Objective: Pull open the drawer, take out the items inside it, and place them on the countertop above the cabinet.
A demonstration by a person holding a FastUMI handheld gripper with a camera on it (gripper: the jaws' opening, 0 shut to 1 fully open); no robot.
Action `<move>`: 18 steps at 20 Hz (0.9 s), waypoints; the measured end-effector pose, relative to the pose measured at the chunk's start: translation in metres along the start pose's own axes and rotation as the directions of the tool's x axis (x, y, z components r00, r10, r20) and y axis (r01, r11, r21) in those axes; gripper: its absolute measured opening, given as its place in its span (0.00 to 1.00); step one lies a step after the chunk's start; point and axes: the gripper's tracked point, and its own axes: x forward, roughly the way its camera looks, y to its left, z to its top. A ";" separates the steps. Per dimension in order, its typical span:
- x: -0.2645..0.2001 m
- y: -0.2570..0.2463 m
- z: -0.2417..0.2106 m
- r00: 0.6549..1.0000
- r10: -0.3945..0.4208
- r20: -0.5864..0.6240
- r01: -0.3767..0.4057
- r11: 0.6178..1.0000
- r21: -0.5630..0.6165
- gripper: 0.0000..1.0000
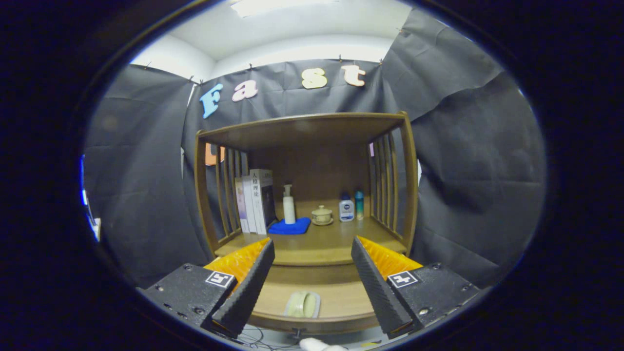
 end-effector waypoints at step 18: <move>0.121 0.011 -0.178 0.589 -0.061 -0.805 0.073 0.997 -0.022 0.95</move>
